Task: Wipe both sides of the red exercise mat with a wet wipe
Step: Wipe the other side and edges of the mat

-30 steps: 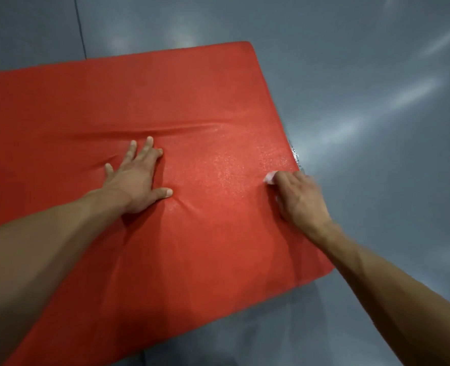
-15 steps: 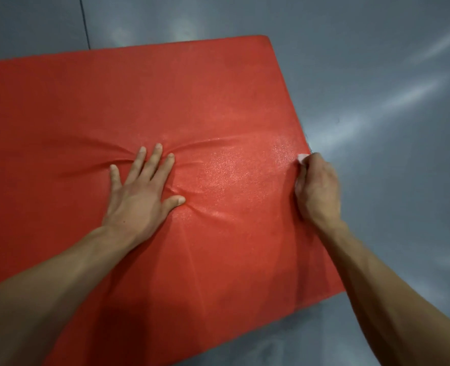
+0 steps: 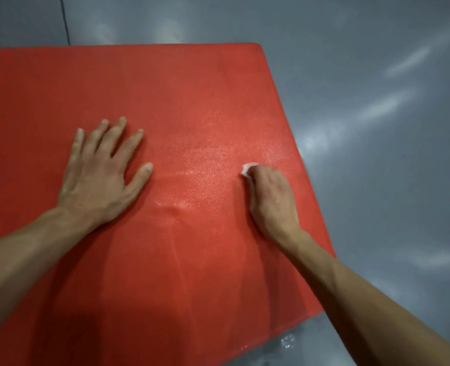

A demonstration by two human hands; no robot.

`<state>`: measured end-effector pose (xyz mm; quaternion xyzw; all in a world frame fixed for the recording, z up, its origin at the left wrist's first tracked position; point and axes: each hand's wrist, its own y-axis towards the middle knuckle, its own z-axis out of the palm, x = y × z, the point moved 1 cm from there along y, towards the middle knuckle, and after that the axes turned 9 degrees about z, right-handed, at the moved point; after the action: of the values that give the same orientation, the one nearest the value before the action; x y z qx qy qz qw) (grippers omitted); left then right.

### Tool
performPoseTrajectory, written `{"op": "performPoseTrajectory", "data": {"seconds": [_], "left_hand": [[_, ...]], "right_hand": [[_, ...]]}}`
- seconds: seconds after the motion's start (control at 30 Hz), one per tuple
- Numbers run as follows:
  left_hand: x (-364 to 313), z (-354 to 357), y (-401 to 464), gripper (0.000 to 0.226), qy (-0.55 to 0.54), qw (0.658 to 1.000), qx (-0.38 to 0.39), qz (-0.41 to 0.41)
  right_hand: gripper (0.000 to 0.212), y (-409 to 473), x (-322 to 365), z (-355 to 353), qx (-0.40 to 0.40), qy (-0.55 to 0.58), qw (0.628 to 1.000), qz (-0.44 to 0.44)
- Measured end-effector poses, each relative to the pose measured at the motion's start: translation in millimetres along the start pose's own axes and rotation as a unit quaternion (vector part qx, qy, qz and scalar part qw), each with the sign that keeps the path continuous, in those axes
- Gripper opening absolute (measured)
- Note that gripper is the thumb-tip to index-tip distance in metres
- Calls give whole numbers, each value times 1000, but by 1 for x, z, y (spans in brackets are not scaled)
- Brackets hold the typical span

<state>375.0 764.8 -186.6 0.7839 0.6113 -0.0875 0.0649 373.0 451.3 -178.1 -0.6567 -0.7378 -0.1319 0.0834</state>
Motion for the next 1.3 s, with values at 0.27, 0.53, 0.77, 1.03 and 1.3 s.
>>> {"op": "performPoseTrajectory", "data": {"seconds": [0.27, 0.53, 0.77, 1.03, 1.3], "left_hand": [[7, 7, -3, 67, 5, 1000, -18, -7], [11, 8, 0, 68, 9, 1000, -16, -5], [10, 8, 0, 68, 12, 1000, -15, -5], [11, 8, 1, 67, 19, 1000, -6, -7], [12, 6, 2, 66, 2, 1000, -4, -11]], "right_hand": [[13, 59, -55, -16, -40, -38, 994, 97], [15, 58, 9, 9, 47, -25, 991, -120], [18, 112, -18, 4, -70, -15, 987, 146], [14, 124, -15, 5, -14, -34, 999, 8], [29, 117, 33, 10, 95, -48, 985, -135]]}}
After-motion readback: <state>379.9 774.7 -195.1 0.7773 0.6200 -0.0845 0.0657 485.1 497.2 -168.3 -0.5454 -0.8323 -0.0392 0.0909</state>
